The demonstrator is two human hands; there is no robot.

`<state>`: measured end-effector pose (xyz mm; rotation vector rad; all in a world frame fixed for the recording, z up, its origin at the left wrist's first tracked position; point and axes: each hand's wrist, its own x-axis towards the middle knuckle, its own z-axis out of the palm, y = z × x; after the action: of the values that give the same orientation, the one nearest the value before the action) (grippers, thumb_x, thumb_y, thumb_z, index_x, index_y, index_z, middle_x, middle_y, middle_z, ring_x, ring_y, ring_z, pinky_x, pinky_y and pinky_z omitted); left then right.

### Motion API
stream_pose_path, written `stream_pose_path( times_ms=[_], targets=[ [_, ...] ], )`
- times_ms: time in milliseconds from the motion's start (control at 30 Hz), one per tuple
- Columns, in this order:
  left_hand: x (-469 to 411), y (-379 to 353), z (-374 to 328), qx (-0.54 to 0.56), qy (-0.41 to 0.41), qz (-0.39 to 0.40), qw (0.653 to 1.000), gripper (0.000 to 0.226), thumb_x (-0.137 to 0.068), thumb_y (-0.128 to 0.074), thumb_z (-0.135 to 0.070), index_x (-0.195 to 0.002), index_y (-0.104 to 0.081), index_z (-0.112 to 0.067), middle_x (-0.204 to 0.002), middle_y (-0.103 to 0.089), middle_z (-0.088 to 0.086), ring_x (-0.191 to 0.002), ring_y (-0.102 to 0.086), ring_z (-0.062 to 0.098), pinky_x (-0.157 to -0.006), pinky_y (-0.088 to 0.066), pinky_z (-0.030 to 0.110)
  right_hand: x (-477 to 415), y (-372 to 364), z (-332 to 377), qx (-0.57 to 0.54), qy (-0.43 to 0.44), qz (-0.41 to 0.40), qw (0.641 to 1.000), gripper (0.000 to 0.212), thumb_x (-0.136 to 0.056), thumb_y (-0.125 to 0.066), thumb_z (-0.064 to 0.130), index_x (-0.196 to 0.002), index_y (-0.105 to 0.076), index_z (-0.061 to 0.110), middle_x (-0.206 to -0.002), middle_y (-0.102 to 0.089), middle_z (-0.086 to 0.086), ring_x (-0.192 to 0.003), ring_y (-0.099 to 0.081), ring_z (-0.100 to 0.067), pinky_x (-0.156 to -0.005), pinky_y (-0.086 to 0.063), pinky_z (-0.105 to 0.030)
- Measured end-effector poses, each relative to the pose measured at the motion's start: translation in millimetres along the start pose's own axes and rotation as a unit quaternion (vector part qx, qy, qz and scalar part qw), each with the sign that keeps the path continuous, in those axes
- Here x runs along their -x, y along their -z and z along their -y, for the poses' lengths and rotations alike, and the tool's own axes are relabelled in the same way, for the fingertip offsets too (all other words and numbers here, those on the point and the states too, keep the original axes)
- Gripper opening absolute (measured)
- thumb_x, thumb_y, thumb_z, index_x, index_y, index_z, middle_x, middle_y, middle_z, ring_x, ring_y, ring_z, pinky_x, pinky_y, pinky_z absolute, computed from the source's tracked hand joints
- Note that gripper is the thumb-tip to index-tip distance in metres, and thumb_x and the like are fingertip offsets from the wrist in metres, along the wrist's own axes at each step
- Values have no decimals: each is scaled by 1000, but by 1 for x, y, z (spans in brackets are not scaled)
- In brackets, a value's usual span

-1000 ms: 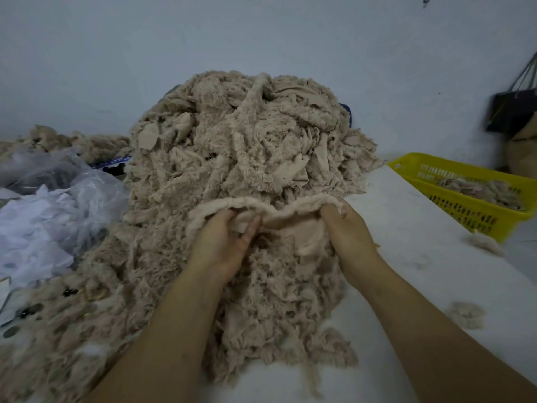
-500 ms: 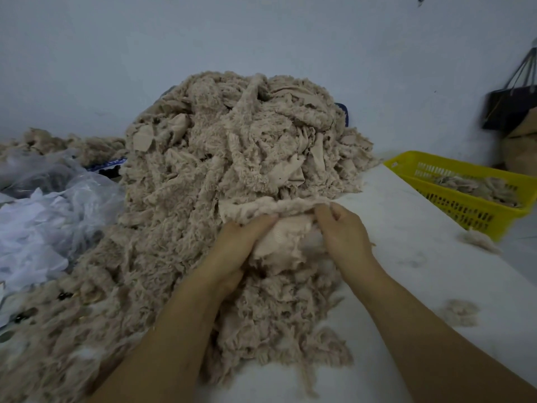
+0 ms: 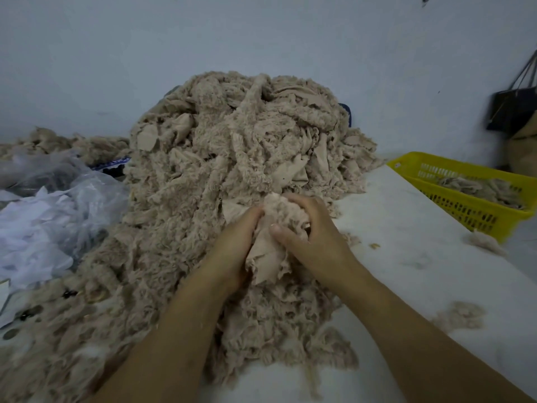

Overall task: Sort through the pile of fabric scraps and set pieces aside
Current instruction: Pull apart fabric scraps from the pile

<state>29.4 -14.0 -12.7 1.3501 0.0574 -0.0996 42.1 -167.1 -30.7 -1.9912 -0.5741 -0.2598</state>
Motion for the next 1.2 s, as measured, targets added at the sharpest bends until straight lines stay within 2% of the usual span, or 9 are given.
stream_pose_path(
  times_ms=[133, 233, 333, 467, 733, 833, 900, 1100, 1200],
  targets=[
    [7, -6, -1, -147, -9, 27, 989, 41, -81, -55, -77, -85, -79, -44, -88, -78, -12, -84, -73, 3, -73, -56, 23, -2, 6, -5, 13, -20, -42, 999, 16, -99, -54, 25, -105, -60, 38, -95, -59, 20, -88, -58, 3, -67, -40, -4],
    [7, -3, 3, -185, 0, 69, 980, 89, -43, -68, -92, -102, -77, -26, -98, -78, -8, -94, -73, 8, -82, -55, 24, -6, 13, -10, -53, -134, -152, 978, 35, -100, -48, 24, -66, -48, 23, -50, -48, 15, -48, -44, 0, -41, -31, -8],
    [8, -2, 6, -192, -3, 103, 976, 61, -58, -87, -62, -101, -75, -20, -99, -78, -5, -93, -74, 10, -73, -57, 19, -10, 16, -12, -96, -196, -203, 954, 51, -100, -46, 29, -51, -33, 20, -32, -32, 11, -32, -31, -5, -38, -25, -20],
    [6, -3, 9, -133, -28, 83, 987, 12, -78, -81, -24, -89, -81, -26, -101, -78, -3, -95, -74, 13, -72, -57, 19, -12, 16, -15, -127, -263, -189, 938, 45, -99, -41, 31, -57, -38, 15, -41, -40, 10, -45, -40, -9, -49, -27, -29],
    [7, -3, 4, -94, -2, 78, 992, 38, -69, -81, -31, -103, -76, -15, -103, -77, 5, -94, -74, 20, -76, -60, 27, -17, 21, -21, -243, -357, -204, 879, 45, -104, -32, 45, -86, -59, 13, -87, -63, -8, -83, -61, -26, -89, -54, -46],
    [8, -1, 0, -17, 5, 78, 997, 36, -70, -81, -26, -101, -77, -7, -104, -76, 14, -90, -74, 24, -70, -59, 28, -18, 21, -23, -297, -365, -226, 853, 52, -105, -32, 45, -93, -66, 6, -74, -68, -18, -67, -67, -30, -65, -59, -38],
    [9, 4, -6, 61, -12, 105, 993, 26, -82, -76, -23, -102, -77, -7, -106, -73, 18, -91, -71, 25, -72, -60, 32, -18, 29, -25, -362, -339, -239, 835, 57, -107, -28, 43, -88, -67, 6, -51, -61, -5, -40, -53, -15, -41, -44, -24],
    [8, 9, -12, 191, -13, 58, 980, 18, -76, -68, -30, -66, -78, -20, -66, -67, -1, -55, -65, 11, -49, -53, 25, -15, 31, -32, -237, -264, -149, 923, 47, -105, -37, 42, -101, -72, 10, -54, -58, 9, -47, -50, -6, -47, -41, -21],
    [7, 5, -9, 190, -15, 57, 980, 19, -77, -67, -28, -65, -78, -19, -71, -70, 0, -61, -68, 11, -56, -56, 26, -11, 14, -21, -193, -213, -43, 957, 52, -91, -40, 72, -100, -76, 36, -81, -73, 18, -79, -69, -4, -78, -54, -28]
  ],
)
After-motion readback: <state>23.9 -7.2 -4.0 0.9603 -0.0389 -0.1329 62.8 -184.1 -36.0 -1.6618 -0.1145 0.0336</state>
